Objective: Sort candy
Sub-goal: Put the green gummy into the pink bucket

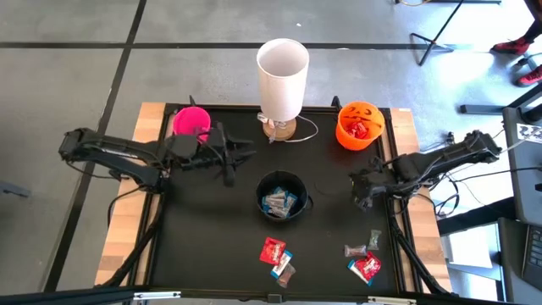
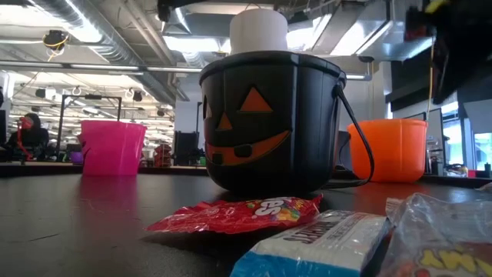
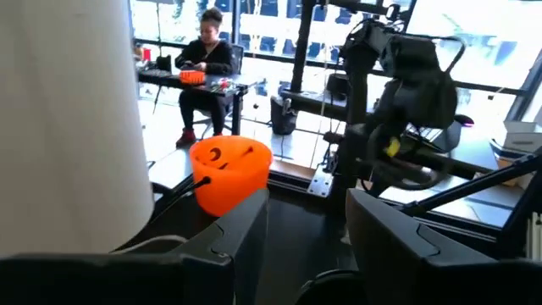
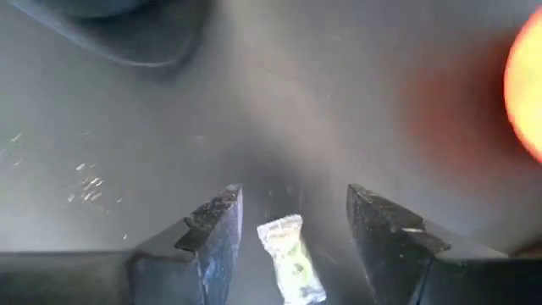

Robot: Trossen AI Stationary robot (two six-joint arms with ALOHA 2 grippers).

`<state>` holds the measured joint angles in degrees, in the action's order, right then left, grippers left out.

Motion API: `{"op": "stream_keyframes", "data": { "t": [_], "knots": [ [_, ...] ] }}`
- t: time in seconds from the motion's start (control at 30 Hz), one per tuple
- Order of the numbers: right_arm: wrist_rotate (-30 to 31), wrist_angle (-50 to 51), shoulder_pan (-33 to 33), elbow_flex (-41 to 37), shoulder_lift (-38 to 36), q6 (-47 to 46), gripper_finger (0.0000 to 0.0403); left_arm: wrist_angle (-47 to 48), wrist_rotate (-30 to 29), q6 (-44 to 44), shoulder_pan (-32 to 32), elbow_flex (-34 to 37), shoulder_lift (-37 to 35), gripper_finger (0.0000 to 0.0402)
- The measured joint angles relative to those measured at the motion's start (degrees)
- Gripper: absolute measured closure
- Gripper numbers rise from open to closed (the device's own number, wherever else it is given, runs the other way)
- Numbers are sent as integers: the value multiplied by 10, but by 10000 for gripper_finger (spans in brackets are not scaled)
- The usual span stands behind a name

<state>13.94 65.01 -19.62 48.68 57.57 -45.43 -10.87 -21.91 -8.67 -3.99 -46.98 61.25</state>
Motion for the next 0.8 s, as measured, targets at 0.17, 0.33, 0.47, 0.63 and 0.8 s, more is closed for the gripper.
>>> {"op": "stream_keyframes", "data": {
  "t": [0.17,0.33,0.47,0.63,0.8],
  "knots": [
    [-63,-25,-3,-76,0,-67,194,-43,5,9,-3,0,36,250],
    [-116,-77,-3,-157,1,-90,194,-47,5,8,-3,0,52,250],
    [-127,-103,-3,-198,1,-112,194,-48,6,8,-3,0,52,250],
    [-130,-116,-3,-220,1,-110,194,-47,6,8,-3,0,52,250],
    [-129,-118,-3,-221,1,-97,214,-47,6,2,-3,0,52,250]
  ]
}}
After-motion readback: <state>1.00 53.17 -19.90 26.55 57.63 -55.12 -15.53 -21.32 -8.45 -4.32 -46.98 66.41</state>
